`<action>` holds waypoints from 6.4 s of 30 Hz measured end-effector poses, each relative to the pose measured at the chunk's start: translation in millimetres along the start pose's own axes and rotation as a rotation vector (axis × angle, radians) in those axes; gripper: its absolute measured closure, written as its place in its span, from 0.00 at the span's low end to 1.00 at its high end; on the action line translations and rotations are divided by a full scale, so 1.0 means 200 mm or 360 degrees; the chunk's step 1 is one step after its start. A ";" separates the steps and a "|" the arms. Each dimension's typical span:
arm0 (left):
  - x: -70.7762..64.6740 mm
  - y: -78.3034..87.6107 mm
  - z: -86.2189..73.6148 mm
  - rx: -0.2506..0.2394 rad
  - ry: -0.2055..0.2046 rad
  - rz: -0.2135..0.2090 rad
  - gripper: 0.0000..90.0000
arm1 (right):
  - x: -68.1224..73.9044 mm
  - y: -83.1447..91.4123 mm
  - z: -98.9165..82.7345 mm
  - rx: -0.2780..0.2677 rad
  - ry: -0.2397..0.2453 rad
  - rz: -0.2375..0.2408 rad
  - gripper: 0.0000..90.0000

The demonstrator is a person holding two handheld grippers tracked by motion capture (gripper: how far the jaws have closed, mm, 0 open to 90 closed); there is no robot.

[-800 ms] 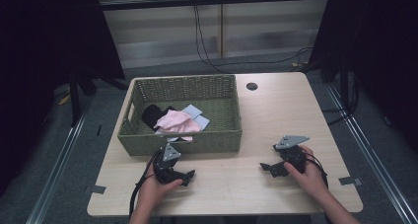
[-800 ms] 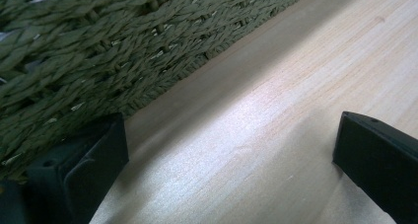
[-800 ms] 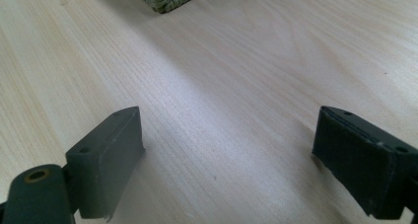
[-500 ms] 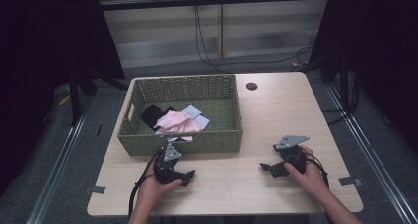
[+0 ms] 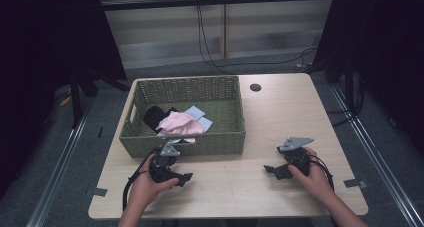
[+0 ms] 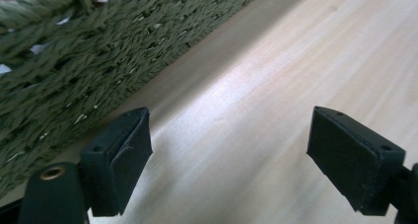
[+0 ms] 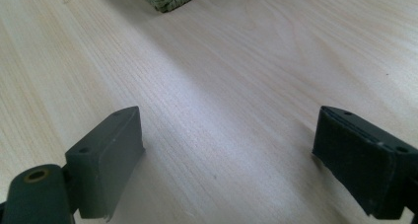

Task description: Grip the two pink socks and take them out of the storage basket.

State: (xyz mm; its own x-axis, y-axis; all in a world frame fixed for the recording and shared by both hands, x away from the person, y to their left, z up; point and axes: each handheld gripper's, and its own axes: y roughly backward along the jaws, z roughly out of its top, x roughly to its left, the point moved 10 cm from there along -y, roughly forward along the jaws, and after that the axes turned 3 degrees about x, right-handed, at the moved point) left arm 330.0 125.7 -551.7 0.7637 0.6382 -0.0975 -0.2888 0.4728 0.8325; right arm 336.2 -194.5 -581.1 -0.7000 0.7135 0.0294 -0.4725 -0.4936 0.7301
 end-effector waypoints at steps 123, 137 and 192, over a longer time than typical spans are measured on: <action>0.74 0.02 0.53 0.0352 0.0452 -0.0041 0.94 | 0.00 -0.01 0.01 0.0001 0.0021 0.0030 0.12; 0.70 0.23 0.64 0.0347 0.0439 -0.0060 0.95 | 0.00 -0.01 0.01 0.0000 0.0025 0.0030 0.12; 0.21 0.90 0.74 0.0311 0.0260 -0.0283 0.95 | 0.00 -0.01 0.01 0.0000 0.0025 0.0030 0.12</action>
State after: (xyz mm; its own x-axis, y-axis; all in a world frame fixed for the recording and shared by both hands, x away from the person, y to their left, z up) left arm 396.0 147.9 -325.7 0.6850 0.6525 -0.3240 -0.0306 0.4701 0.8821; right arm 337.5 -192.9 -581.0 -0.7172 0.6961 0.0321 -0.4593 -0.5069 0.7295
